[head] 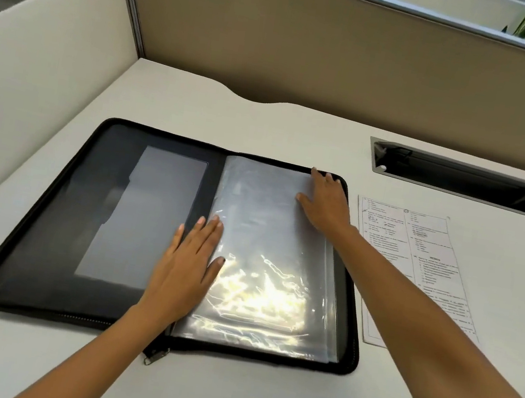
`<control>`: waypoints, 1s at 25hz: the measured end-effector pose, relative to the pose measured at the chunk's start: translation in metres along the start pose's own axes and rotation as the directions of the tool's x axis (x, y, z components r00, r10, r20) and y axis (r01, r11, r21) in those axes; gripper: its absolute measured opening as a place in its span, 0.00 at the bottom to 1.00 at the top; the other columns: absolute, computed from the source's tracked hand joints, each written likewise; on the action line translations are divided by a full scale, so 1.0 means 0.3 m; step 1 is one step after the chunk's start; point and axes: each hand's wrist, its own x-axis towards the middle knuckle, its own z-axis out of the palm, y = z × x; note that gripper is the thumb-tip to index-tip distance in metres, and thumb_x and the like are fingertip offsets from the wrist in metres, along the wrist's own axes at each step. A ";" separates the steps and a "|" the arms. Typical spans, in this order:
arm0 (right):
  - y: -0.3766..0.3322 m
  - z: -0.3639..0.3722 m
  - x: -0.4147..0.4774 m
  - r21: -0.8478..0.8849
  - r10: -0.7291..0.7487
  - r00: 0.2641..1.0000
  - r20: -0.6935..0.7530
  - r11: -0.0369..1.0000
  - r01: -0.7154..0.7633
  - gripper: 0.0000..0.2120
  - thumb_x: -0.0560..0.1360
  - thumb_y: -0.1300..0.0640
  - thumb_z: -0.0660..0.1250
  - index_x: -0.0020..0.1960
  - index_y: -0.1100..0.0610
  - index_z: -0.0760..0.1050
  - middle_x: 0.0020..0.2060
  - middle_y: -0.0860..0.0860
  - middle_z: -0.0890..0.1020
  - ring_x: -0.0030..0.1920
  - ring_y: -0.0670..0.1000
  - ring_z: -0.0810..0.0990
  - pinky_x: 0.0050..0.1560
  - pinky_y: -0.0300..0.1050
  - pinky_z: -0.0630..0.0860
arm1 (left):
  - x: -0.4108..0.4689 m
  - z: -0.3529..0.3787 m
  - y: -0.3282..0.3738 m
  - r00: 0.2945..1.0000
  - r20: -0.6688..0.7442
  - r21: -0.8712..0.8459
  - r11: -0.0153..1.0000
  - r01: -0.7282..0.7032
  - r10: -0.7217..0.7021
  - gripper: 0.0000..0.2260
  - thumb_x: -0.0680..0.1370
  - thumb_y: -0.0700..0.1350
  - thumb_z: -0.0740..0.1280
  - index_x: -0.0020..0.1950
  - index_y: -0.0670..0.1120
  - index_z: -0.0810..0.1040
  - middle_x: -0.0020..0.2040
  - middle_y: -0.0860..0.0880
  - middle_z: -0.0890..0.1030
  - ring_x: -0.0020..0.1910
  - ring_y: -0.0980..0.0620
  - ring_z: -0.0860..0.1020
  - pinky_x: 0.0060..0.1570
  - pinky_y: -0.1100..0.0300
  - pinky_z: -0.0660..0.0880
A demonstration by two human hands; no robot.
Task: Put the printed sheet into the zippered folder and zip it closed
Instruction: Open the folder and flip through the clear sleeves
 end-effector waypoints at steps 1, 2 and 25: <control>0.006 0.008 0.009 0.006 -0.012 0.999 -0.037 1.000 0.012 0.29 0.78 0.52 0.63 0.74 0.61 0.59 0.71 0.62 0.67 0.74 0.61 0.59 0.74 0.52 0.52 | 0.000 0.006 -0.005 1.000 0.002 0.003 1.000 0.005 -0.005 0.28 0.80 0.58 0.43 0.77 0.48 0.47 0.78 0.53 0.49 0.77 0.53 0.45 0.75 0.53 0.42; 0.011 0.015 0.013 0.024 -0.038 0.994 -0.098 0.999 0.041 0.27 0.77 0.53 0.65 0.72 0.62 0.63 0.68 0.62 0.71 0.72 0.62 0.63 0.73 0.52 0.55 | 0.002 0.008 -0.009 1.000 0.006 0.000 1.000 0.010 -0.010 0.29 0.79 0.59 0.42 0.77 0.48 0.47 0.78 0.53 0.49 0.77 0.53 0.45 0.75 0.53 0.42; -0.130 -0.075 -0.398 0.848 0.309 0.942 0.133 0.457 -0.270 0.09 0.73 0.63 0.70 0.53 0.58 0.79 0.44 0.55 0.86 0.38 0.55 0.86 0.40 0.49 0.83 | 0.055 -0.139 0.086 0.988 -0.006 -0.684 0.721 0.107 -0.153 0.19 0.78 0.55 0.61 0.69 0.57 0.68 0.69 0.60 0.69 0.67 0.63 0.68 0.66 0.63 0.65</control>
